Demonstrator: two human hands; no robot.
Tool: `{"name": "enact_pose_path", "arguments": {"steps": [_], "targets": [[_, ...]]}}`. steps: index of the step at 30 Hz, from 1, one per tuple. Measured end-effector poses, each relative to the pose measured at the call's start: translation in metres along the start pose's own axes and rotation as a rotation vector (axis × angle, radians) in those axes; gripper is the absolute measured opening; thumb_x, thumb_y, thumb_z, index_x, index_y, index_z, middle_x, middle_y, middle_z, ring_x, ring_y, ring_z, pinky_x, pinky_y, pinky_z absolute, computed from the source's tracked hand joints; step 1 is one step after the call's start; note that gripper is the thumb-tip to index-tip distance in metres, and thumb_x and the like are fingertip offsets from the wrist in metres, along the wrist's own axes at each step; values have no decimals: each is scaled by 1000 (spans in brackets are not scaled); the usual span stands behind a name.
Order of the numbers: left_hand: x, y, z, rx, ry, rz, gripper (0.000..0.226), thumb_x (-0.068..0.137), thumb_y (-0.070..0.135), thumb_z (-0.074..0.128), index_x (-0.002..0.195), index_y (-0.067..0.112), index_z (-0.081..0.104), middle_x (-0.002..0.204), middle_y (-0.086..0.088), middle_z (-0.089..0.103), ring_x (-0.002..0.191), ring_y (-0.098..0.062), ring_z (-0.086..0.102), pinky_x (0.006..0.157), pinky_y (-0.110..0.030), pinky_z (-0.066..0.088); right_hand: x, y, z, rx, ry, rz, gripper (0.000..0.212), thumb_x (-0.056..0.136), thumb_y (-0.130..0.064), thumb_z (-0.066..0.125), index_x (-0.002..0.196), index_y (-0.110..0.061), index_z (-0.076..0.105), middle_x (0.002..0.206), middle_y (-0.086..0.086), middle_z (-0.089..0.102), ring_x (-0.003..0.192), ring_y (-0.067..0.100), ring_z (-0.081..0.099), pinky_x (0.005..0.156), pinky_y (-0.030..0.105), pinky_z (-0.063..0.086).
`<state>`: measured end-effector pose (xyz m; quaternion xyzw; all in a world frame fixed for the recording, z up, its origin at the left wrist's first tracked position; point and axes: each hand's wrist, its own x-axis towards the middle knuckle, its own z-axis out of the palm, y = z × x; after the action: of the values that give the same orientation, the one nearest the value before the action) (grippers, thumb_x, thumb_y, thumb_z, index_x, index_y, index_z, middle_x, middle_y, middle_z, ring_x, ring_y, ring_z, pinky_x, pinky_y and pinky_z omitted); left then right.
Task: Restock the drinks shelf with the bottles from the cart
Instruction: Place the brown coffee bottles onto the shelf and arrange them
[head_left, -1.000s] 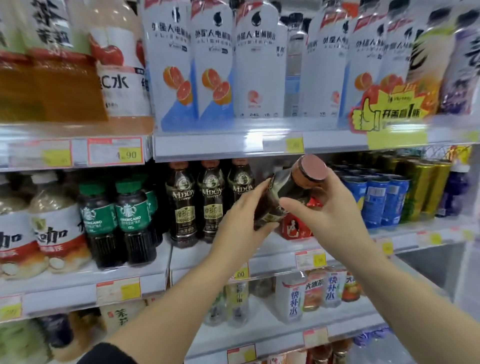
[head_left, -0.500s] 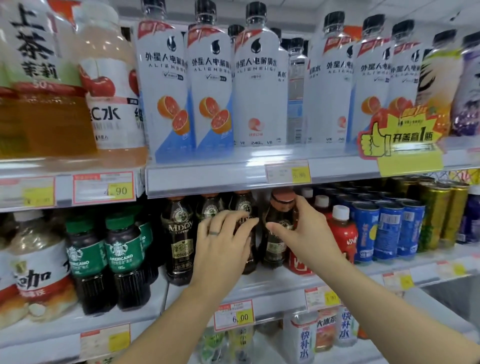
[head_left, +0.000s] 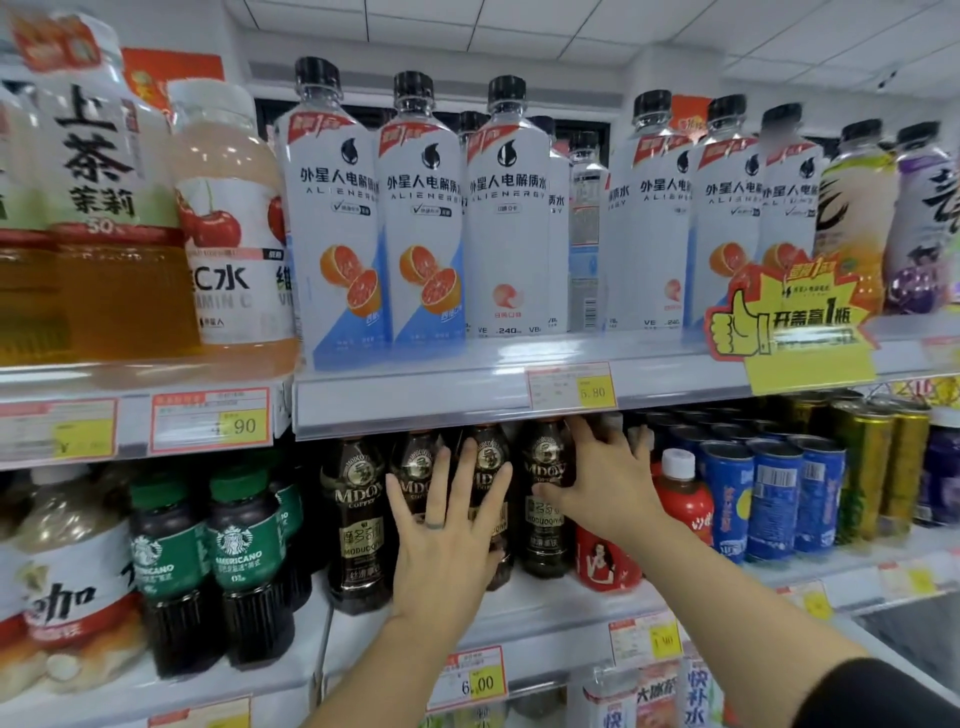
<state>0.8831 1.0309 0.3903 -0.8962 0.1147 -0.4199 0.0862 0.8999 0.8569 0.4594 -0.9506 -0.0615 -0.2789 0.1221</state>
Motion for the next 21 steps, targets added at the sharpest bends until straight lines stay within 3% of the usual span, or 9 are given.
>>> {"name": "enact_pose_path", "arguments": {"steps": [2,4,8,12,15,18,21], "targets": [[0,0,2,8,-2,-9,115,58,54,78,148,24,14,156,-19,4,140,-37,19,104,-72,1,-1,3,0,58,-4,-9,79,75,-53,62,139,-23,28,134,-2,51,131,27,35,114,49,7],[0,-2,6,11,7,4,120,58,56,77,150,22,8,156,-18,5,140,-36,19,103,-72,3,-1,5,-1,99,-12,-32,80,75,-52,62,141,-23,27,137,0,49,132,27,35,115,47,11],[0,-5,9,13,8,22,126,55,58,78,150,21,4,155,-17,14,139,-35,21,103,-72,8,0,6,-2,82,-24,-50,81,76,-52,60,143,-24,24,139,2,46,134,25,32,114,46,11],[1,-4,8,38,-10,42,122,58,59,76,150,19,6,156,-20,5,139,-32,23,104,-72,6,-4,5,1,1,-12,-72,84,78,-55,55,145,-22,17,141,2,45,135,24,30,114,48,9],[-3,-3,3,24,-5,21,115,60,59,74,149,21,12,156,-19,-2,139,-32,22,104,-71,4,-20,5,6,51,181,-151,84,76,-55,56,144,-17,26,139,1,47,133,22,33,114,45,14],[-16,1,-5,-43,46,-11,98,64,53,74,145,23,28,154,-15,21,137,-31,27,106,-67,10,-39,0,14,277,458,-203,65,76,-43,56,132,-11,47,127,5,56,121,25,47,107,36,31],[-26,7,-12,-203,93,-71,74,67,42,75,133,25,46,139,-10,41,126,-27,38,106,-57,18,-33,-7,12,207,359,-62,69,78,-47,60,135,-14,42,130,4,54,130,27,38,110,41,22]]}}
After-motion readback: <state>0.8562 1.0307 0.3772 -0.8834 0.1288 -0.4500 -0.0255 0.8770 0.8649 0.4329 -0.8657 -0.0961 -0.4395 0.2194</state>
